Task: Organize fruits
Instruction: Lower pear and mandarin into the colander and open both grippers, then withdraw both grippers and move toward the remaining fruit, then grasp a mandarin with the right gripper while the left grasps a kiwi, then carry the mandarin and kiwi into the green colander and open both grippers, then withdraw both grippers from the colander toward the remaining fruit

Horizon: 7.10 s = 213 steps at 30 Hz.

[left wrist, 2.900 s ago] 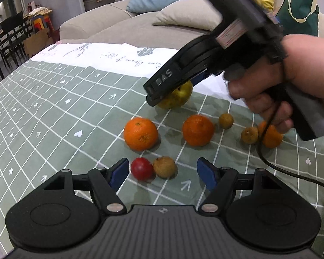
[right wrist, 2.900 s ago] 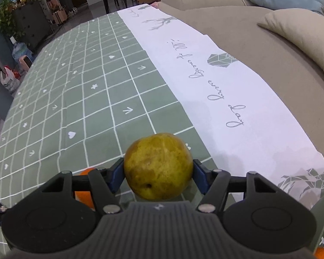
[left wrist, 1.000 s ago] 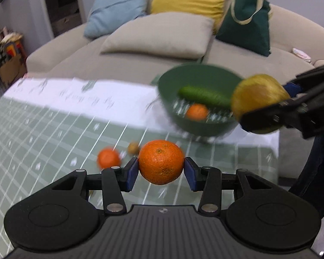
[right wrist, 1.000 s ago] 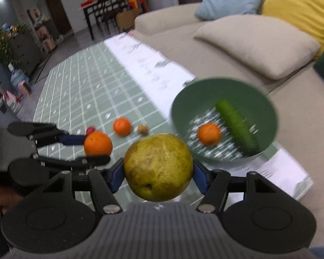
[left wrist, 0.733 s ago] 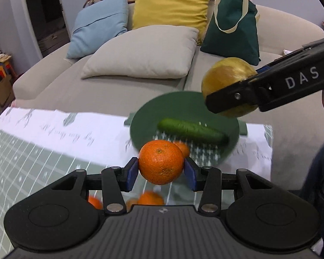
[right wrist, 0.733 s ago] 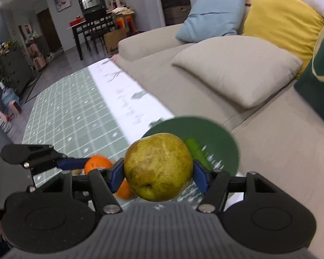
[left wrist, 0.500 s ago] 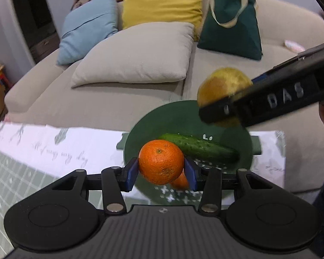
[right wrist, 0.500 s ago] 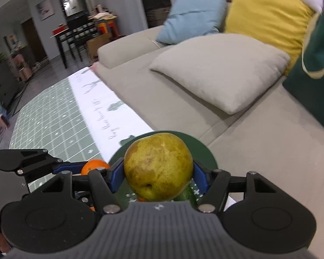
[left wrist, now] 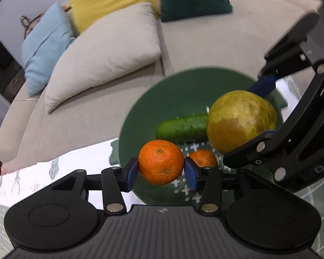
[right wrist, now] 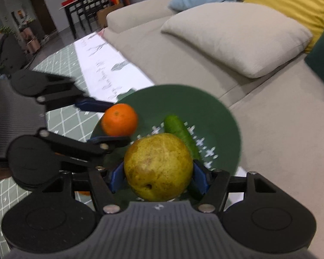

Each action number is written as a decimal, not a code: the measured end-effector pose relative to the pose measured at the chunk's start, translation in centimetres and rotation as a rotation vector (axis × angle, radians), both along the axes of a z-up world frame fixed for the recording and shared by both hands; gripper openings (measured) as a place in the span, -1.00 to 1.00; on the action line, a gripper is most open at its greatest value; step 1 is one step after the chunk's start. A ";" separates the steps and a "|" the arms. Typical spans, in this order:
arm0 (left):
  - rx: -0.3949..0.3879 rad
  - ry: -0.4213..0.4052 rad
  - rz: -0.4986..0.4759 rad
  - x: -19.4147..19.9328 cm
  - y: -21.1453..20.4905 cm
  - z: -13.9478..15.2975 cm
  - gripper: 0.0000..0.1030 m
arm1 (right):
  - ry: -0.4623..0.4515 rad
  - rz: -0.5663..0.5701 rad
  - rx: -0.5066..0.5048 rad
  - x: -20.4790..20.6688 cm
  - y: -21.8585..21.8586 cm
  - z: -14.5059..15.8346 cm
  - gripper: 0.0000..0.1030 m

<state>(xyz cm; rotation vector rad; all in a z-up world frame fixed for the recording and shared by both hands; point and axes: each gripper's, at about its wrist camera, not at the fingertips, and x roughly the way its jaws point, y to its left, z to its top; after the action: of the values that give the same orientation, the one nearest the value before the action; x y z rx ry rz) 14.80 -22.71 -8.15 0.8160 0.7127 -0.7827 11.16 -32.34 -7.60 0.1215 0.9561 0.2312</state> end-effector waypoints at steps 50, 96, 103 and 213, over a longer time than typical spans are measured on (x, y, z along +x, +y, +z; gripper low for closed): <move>-0.356 0.129 0.645 -13.5 21.9 1.9 0.65 | -0.045 0.071 -0.061 -7.4 11.2 -0.8 0.23; -0.391 0.144 0.782 -3.3 22.4 -4.2 0.22 | 0.040 0.084 -0.087 -1.6 14.6 -6.3 0.23; -0.406 0.149 0.802 -2.7 22.5 -4.7 0.22 | 0.044 0.075 -0.080 -1.0 14.8 -6.7 0.12; -0.232 0.032 0.388 -0.9 2.0 2.0 0.50 | -0.104 -0.196 -0.120 5.1 -2.5 -1.8 0.00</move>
<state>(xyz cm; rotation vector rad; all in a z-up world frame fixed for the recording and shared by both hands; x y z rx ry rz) 13.86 -20.71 -6.14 0.4365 0.7632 -0.5152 16.24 -34.82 -9.39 0.0914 0.8459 -0.0007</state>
